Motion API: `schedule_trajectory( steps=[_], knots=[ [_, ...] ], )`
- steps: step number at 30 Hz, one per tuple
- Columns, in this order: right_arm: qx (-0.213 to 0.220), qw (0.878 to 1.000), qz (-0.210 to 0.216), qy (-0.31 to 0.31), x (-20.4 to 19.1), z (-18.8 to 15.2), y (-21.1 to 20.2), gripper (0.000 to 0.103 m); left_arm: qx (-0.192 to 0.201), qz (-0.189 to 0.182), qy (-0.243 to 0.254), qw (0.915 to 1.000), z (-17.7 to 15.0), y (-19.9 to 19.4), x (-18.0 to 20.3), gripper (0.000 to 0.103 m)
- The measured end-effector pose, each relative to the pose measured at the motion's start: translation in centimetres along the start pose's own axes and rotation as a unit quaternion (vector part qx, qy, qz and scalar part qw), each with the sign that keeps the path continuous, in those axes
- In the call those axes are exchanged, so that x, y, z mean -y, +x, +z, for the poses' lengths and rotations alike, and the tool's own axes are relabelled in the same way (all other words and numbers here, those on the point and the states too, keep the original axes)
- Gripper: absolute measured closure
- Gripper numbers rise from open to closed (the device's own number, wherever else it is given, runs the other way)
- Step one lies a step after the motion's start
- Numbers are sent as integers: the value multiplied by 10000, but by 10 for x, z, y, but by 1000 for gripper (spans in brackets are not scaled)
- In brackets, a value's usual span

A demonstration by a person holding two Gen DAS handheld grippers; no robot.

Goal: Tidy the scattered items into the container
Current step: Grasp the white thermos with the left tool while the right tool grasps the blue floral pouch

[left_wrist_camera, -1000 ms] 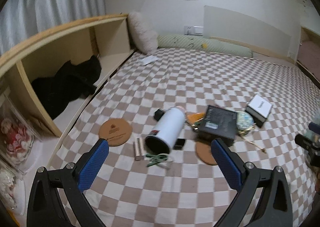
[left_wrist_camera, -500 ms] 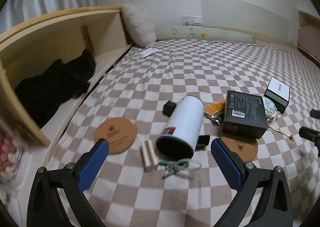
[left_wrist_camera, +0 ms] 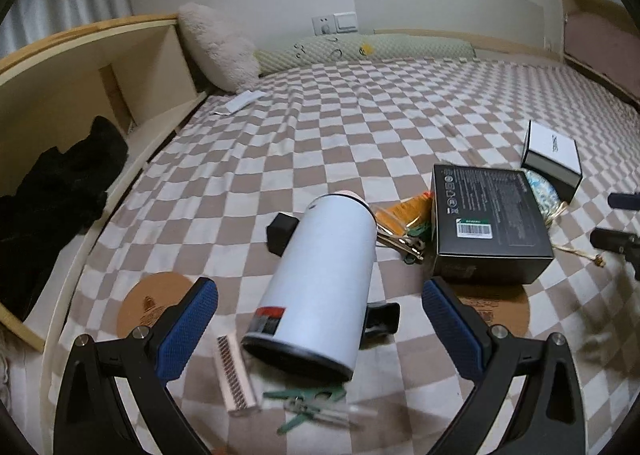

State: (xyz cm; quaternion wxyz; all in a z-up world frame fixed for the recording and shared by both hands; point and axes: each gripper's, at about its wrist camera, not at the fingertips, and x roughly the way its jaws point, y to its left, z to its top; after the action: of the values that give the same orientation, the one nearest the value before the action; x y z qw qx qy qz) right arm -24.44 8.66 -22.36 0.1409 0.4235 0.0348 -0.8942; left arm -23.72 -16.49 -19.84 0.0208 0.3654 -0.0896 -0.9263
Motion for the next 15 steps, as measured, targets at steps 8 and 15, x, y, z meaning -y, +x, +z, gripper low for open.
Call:
schedule_trajectory(
  steps=[8, 15],
  knots=[
    [-129, 9991, -23, -415, -3, 14, 29, 10, -243, 75, 440, 9987, 0, 25, 8, 0],
    [-119, 9903, -133, -1379, -31, 17, 47, 10, -375, 139, 682, 9969, -7, 37, 18, 12]
  ],
)
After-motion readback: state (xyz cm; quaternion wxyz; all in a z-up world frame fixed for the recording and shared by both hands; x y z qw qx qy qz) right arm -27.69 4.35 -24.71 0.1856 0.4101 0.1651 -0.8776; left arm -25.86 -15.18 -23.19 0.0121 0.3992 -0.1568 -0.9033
